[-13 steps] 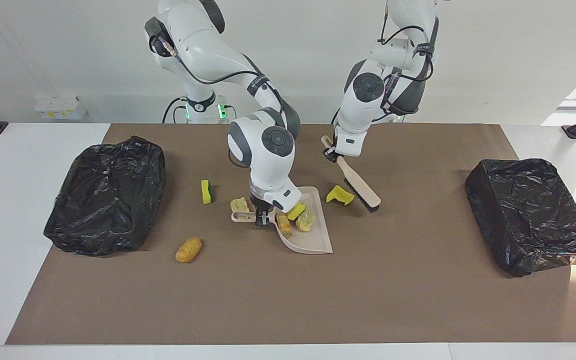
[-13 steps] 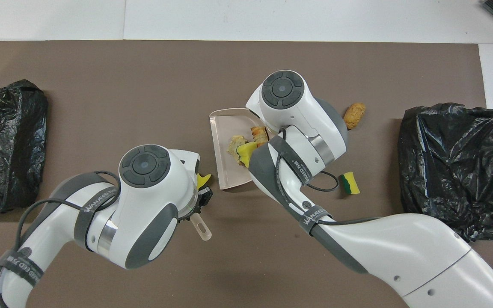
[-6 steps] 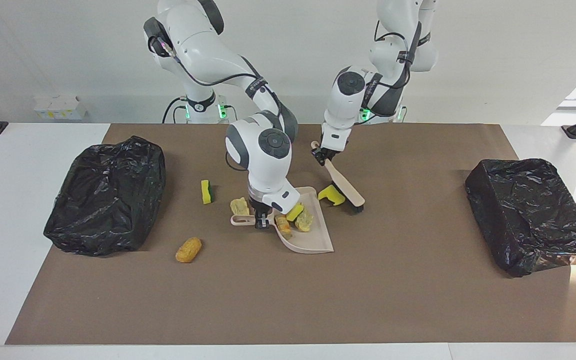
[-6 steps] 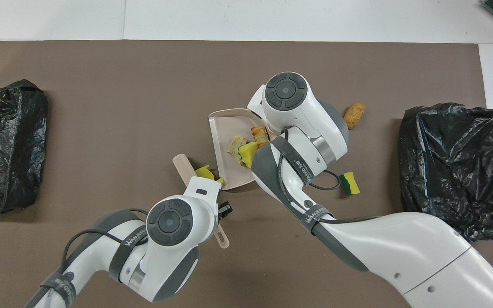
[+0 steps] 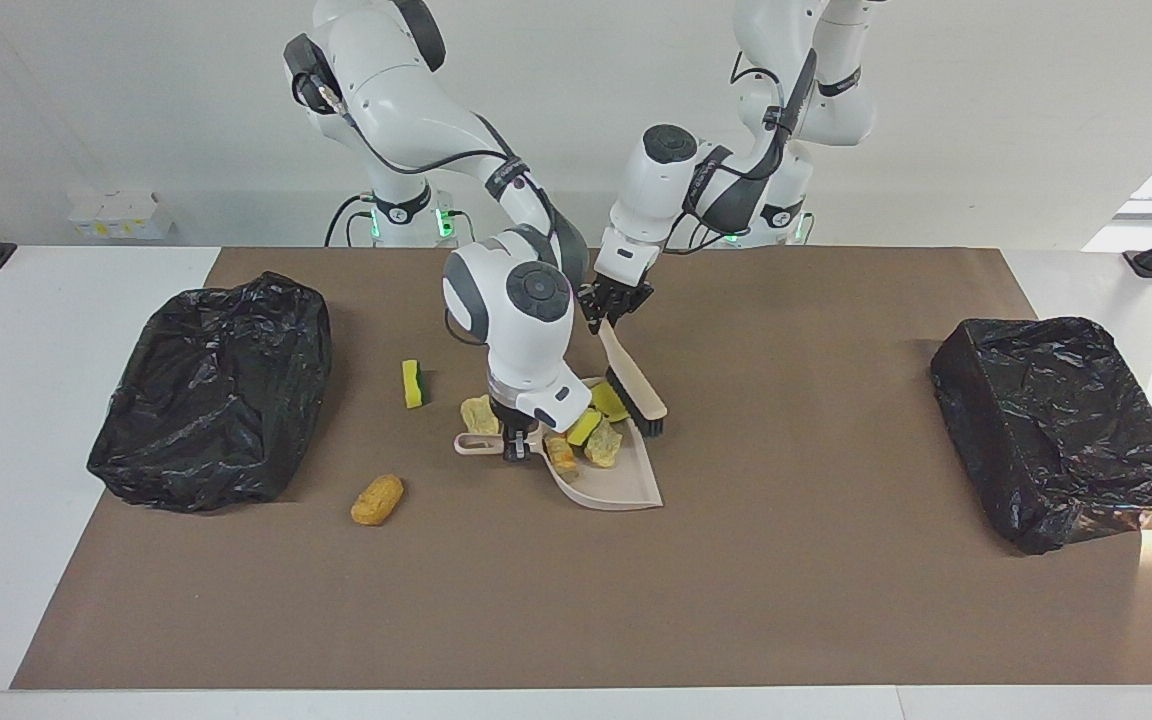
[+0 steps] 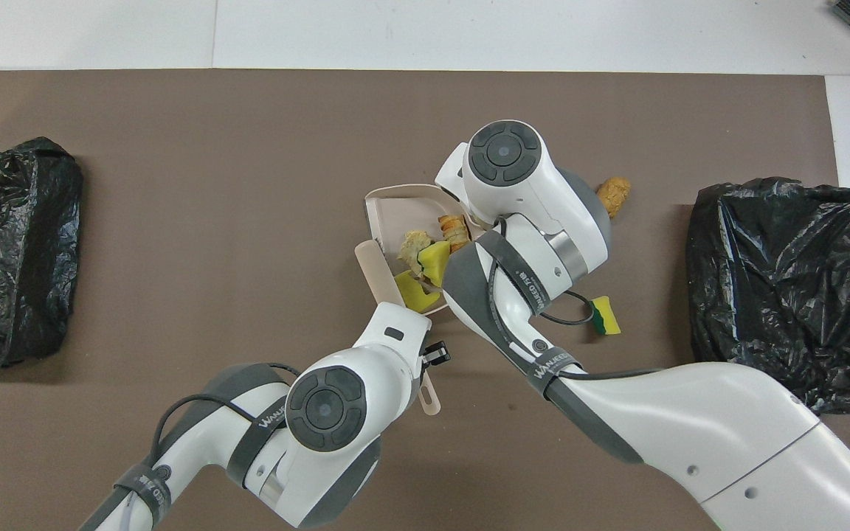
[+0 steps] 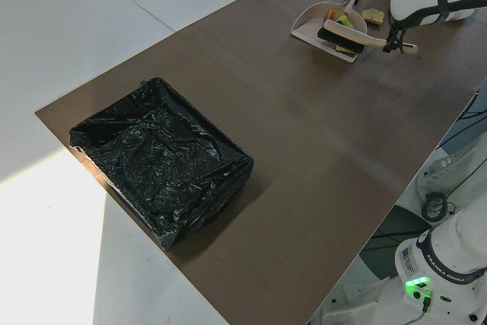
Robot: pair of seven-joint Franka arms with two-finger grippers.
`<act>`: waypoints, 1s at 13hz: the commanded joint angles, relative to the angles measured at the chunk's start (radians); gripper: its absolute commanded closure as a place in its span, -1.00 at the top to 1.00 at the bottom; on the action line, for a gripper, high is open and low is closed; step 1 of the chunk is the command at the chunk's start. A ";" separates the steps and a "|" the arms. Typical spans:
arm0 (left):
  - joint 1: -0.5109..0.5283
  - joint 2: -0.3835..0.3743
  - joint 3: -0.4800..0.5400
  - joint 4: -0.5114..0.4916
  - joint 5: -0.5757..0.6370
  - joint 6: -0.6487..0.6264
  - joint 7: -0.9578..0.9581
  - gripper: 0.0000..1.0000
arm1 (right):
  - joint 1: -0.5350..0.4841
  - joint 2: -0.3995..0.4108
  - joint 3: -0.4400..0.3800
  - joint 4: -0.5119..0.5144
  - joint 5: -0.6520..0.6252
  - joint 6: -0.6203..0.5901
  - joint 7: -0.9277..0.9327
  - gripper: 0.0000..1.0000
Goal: Sweep and dump trash in bin
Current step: 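Brush the remaining pieces into the dustpan with the left gripper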
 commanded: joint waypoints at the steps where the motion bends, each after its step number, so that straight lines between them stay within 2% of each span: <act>1: 0.033 0.005 0.014 0.062 -0.012 -0.006 0.023 -1.00 | -0.020 -0.024 0.005 -0.042 0.023 0.021 -0.033 -1.00; 5: 0.137 -0.003 0.018 0.102 0.031 -0.158 0.032 -1.00 | -0.038 -0.024 0.005 -0.040 0.025 0.015 -0.030 -1.00; 8: 0.231 -0.004 0.018 0.145 0.091 -0.305 0.157 -1.00 | -0.052 -0.057 0.005 -0.042 0.026 -0.002 -0.022 -1.00; 10: 0.280 -0.024 0.016 0.147 0.091 -0.363 0.262 -1.00 | -0.081 -0.106 0.005 -0.060 0.028 -0.017 -0.016 -1.00; 13: 0.265 -0.067 0.013 0.100 0.089 -0.402 0.305 -1.00 | -0.150 -0.229 0.005 -0.161 0.051 -0.016 -0.035 -1.00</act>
